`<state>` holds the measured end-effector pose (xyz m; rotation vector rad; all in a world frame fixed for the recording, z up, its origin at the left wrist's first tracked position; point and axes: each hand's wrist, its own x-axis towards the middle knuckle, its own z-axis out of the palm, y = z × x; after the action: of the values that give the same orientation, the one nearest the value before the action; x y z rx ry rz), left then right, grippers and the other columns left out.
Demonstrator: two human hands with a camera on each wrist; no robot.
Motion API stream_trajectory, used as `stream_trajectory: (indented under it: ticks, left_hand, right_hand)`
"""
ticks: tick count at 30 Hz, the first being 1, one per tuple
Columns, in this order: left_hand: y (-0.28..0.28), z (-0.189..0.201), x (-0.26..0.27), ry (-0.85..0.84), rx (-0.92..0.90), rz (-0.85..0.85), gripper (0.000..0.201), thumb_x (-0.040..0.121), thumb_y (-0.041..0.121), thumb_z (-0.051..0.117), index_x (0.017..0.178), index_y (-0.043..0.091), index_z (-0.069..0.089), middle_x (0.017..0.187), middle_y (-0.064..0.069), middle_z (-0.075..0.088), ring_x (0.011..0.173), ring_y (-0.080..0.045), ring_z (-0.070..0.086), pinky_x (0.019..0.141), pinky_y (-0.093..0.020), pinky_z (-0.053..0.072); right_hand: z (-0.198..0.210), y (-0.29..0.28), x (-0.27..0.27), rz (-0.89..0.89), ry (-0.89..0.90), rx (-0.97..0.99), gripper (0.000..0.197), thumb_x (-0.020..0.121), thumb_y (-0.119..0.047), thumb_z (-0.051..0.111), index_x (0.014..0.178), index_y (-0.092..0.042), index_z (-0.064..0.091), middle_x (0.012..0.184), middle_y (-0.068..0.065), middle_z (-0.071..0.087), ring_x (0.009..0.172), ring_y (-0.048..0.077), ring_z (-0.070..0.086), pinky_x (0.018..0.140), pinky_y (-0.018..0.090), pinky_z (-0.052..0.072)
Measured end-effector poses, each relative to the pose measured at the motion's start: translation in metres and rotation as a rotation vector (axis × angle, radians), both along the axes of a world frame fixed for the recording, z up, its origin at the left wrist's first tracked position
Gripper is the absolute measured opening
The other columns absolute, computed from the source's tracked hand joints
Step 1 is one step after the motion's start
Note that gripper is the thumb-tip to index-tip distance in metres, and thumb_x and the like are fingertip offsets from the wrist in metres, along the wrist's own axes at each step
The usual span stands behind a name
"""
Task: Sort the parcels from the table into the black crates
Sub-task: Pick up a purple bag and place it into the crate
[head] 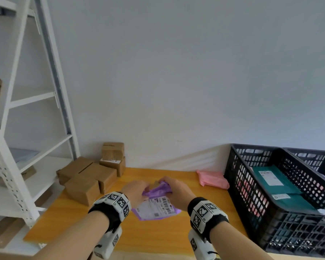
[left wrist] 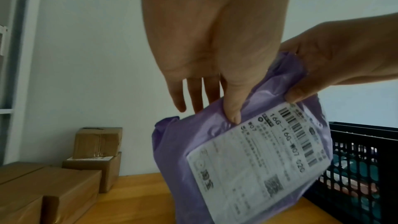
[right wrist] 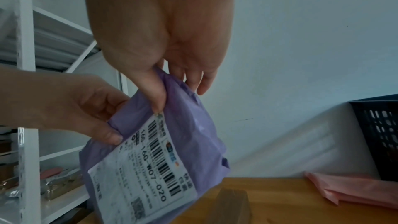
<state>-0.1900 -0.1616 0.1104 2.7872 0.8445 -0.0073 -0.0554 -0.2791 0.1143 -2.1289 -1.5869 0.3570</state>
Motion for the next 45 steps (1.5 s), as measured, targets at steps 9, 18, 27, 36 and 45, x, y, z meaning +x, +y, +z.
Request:
stream_trajectory:
  ticks: [9,18,27,36,45]
  left_hand:
    - [0.015,-0.006,-0.004,-0.232,-0.039,0.168,0.021,0.097,0.022,0.044,0.077,0.023,0.040,0.069,0.008,0.047,0.064,-0.010,0.048,0.054,-0.018,0.034]
    - [0.029,0.001,-0.006,-0.521,-0.297,0.429,0.025,0.090,0.019,0.059,0.070,0.020,0.044,0.066,0.001,0.054,0.062,-0.018,0.051,0.066,-0.037,0.049]
    - [0.017,0.021,-0.006,-0.739,-0.414,0.454,0.027,0.091,0.019,0.059,0.073,0.014,0.041,0.063,0.000,0.049,0.056,-0.014,0.044,0.054,-0.025,0.036]
    - [0.020,0.047,-0.009,-0.896,-0.497,0.408,0.010,0.088,0.004,0.061,0.095,0.008,0.055,0.088,-0.006,0.067,0.080,-0.017,0.065,0.060,-0.023,0.051]
    - [0.033,0.056,-0.016,-0.899,-0.505,0.364,0.027,0.083,-0.006,0.063,0.099,0.014,0.053,0.093,-0.001,0.065,0.087,-0.012,0.063,0.062,-0.016,0.047]
  right_hand:
    - [0.015,0.015,0.005,-0.087,0.009,0.152,0.053,0.086,-0.012,0.057,0.136,-0.023,0.042,0.134,-0.001,0.049,0.119,0.022,0.051,0.109,0.038,0.034]
    - [0.007,0.024,0.011,-0.273,0.350,0.255,0.095,0.080,-0.012,0.075,0.151,-0.018,0.012,0.156,0.003,0.008,0.144,0.022,0.018,0.117,0.040,0.023]
    - [0.003,0.030,0.013,-0.187,0.826,0.273,0.076,0.081,0.005,0.067,0.143,-0.020,0.032,0.126,0.010,0.055,0.110,0.021,0.058,0.086,0.032,0.054]
    - [0.016,0.041,0.011,-0.115,0.889,0.385,0.067,0.082,0.010,0.064,0.133,-0.028,0.043,0.108,0.009,0.066,0.099,0.021,0.066,0.081,0.042,0.058]
    - [0.026,0.048,0.006,-0.103,0.889,0.472,0.066,0.084,0.011,0.061,0.131,-0.031,0.044,0.107,0.009,0.064,0.097,0.021,0.066,0.072,0.033,0.059]
